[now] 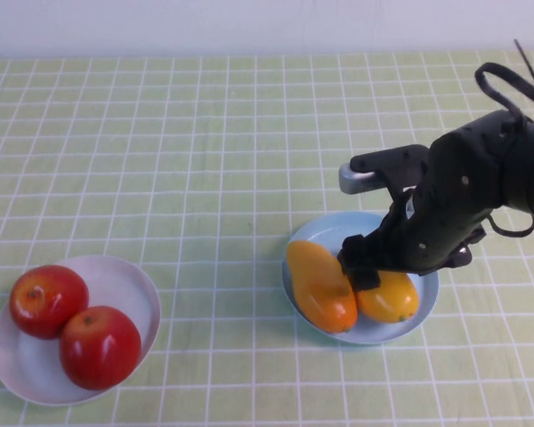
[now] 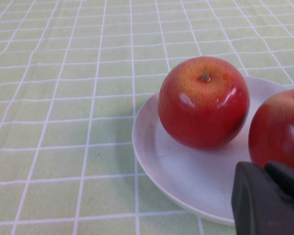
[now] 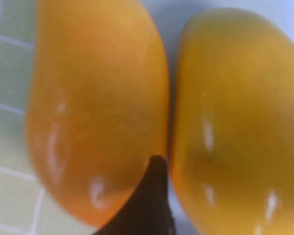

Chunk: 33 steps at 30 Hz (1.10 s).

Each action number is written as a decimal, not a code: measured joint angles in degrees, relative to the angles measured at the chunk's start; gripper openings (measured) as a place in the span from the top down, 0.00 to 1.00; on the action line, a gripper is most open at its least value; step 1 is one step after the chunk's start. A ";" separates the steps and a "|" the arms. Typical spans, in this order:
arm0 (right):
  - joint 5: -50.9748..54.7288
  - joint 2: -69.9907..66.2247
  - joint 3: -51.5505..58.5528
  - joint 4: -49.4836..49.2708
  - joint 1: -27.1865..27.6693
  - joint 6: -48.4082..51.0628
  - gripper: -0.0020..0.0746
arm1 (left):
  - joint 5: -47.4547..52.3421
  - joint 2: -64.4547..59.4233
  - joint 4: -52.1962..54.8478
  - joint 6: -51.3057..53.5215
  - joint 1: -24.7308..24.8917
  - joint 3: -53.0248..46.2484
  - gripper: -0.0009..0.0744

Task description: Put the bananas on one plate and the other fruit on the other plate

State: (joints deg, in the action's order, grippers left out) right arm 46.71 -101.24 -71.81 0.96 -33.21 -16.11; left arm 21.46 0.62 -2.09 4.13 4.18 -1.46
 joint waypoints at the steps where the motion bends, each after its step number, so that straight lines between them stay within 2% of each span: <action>1: 0.56 0.96 0.00 0.00 0.00 0.08 0.10 | 0.00 0.00 0.00 0.00 0.00 0.00 0.98; 3: 2.31 2.50 0.00 0.00 0.00 0.08 0.11 | 0.00 0.00 0.00 0.00 0.00 0.00 0.98; 6: 8.68 5.05 -1.36 0.00 0.00 0.08 0.20 | 0.00 0.00 0.00 0.00 0.00 0.00 0.98; 9: 16.34 7.19 -2.69 0.00 0.00 0.08 0.39 | 0.00 0.00 0.00 0.00 0.00 0.00 0.98; 13: 22.26 9.65 -2.94 0.00 0.00 1.32 0.78 | 0.00 0.00 0.00 0.00 0.00 0.00 0.98; 14: 22.59 10.26 -2.94 0.00 0.00 1.90 0.85 | 0.00 0.00 0.00 0.00 0.00 0.00 0.98; 16: 23.10 11.62 -2.94 -0.12 0.00 2.92 0.93 | 0.00 0.00 0.00 0.00 0.00 0.00 0.98; 20: 23.38 15.21 -2.94 0.00 0.00 3.80 0.98 | 0.00 0.00 0.00 0.00 0.00 0.00 0.98; 29: 23.75 18.92 -2.68 3.75 0.00 9.15 0.99 | 0.00 0.00 0.00 0.00 0.00 0.00 0.98; 31: 20.10 21.06 -0.60 5.93 0.00 9.28 0.99 | 0.00 0.00 0.00 0.00 0.00 0.00 0.98; 33: 11.08 25.53 4.76 9.27 0.56 9.28 0.99 | 0.00 0.00 0.00 0.00 0.00 0.00 0.98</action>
State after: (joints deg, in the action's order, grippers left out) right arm 57.78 -75.71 -67.05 10.23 -32.65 -6.83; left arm 21.46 0.62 -2.09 4.13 4.18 -1.46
